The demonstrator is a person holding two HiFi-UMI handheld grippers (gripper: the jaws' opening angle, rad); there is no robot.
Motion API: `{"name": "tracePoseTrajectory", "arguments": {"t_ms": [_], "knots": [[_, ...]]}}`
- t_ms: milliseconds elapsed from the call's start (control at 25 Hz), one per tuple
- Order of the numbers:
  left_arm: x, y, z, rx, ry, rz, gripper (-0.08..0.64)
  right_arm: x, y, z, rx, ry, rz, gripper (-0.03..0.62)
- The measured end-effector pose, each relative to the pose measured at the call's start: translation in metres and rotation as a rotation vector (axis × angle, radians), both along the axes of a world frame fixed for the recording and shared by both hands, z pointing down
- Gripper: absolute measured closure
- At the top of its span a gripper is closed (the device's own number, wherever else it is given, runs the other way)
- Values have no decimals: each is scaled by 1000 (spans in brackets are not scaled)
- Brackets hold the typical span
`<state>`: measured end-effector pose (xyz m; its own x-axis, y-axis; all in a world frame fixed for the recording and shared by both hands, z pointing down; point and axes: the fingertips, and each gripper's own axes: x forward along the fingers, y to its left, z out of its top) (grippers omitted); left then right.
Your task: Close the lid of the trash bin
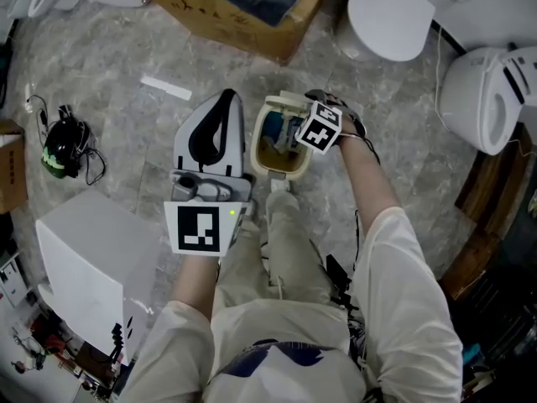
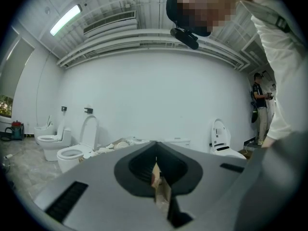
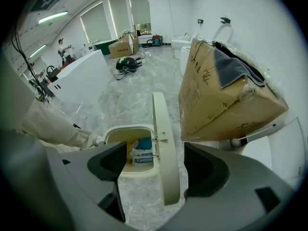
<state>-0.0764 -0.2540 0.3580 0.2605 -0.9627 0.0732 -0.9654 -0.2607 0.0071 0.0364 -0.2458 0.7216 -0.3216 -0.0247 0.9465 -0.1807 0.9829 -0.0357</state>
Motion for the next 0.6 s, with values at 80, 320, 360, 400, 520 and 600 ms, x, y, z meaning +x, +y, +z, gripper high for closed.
{"name": "tracePoseTrajectory", "arguments": {"t_ms": [80,320,360,400,520,600], "knots": [[0,2,5,-3,-7,4,560,1,4,3,-4,0,4,212],[0,9,19,-19,-4,3,560,3,18,8,4,-7,-1,215],[-1,11,20,-18,-4,0,560,3,21,7,6,-11,-3,215],[-2,12,20,-13,-5,-4,560,2,24,6,10,-13,-8,216],[0,17,19,2,0,1,560,3,35,5,28,-9,-33,218],[0,23,22,-4,2,3,560,3,43,5,34,-8,-44,218]]}}
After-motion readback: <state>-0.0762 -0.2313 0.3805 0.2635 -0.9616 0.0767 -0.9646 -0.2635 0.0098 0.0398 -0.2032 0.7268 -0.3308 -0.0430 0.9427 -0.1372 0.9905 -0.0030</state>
